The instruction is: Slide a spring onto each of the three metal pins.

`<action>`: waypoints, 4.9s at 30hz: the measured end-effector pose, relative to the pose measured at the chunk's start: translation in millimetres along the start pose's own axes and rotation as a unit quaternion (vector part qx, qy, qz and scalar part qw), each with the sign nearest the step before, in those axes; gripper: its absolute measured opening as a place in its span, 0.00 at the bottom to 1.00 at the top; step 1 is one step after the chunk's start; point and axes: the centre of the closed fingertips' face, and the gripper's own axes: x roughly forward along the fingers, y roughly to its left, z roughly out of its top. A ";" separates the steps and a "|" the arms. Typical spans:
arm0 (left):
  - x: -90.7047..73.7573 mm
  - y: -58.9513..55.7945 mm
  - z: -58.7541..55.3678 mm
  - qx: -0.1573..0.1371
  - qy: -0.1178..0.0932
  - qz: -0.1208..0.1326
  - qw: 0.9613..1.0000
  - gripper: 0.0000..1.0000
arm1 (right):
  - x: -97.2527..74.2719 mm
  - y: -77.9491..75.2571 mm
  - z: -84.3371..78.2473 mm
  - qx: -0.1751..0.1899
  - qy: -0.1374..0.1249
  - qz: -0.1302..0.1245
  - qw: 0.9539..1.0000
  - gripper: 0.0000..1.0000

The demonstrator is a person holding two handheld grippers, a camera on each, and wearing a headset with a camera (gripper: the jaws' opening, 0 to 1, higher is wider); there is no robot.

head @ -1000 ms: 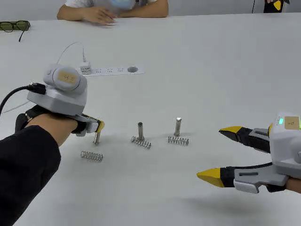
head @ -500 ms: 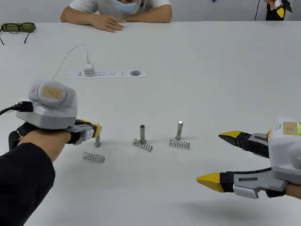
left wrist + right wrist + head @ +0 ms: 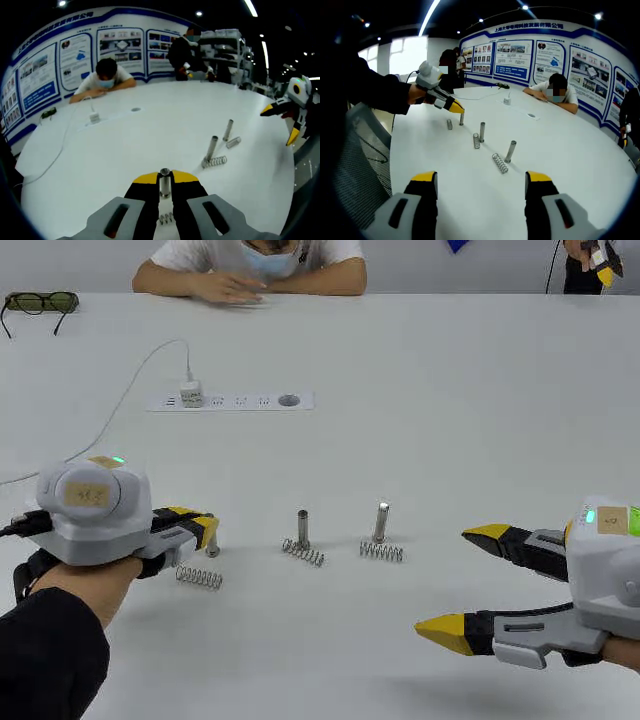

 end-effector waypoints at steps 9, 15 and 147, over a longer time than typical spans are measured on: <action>-1.6 3.4 -14.0 -0.001 0.013 0.002 1.000 0.08 | 0.2 1.5 0.6 -0.002 0.002 0.001 1.000 0.72; -3.6 5.2 -10.7 -0.016 0.005 0.001 1.000 0.12 | 0.5 1.9 1.5 -0.003 0.002 0.001 1.000 0.72; 3.9 -164.9 3.9 0.200 -0.019 -0.259 0.945 0.22 | 53.7 35.5 21.9 -0.140 0.120 0.157 0.970 0.11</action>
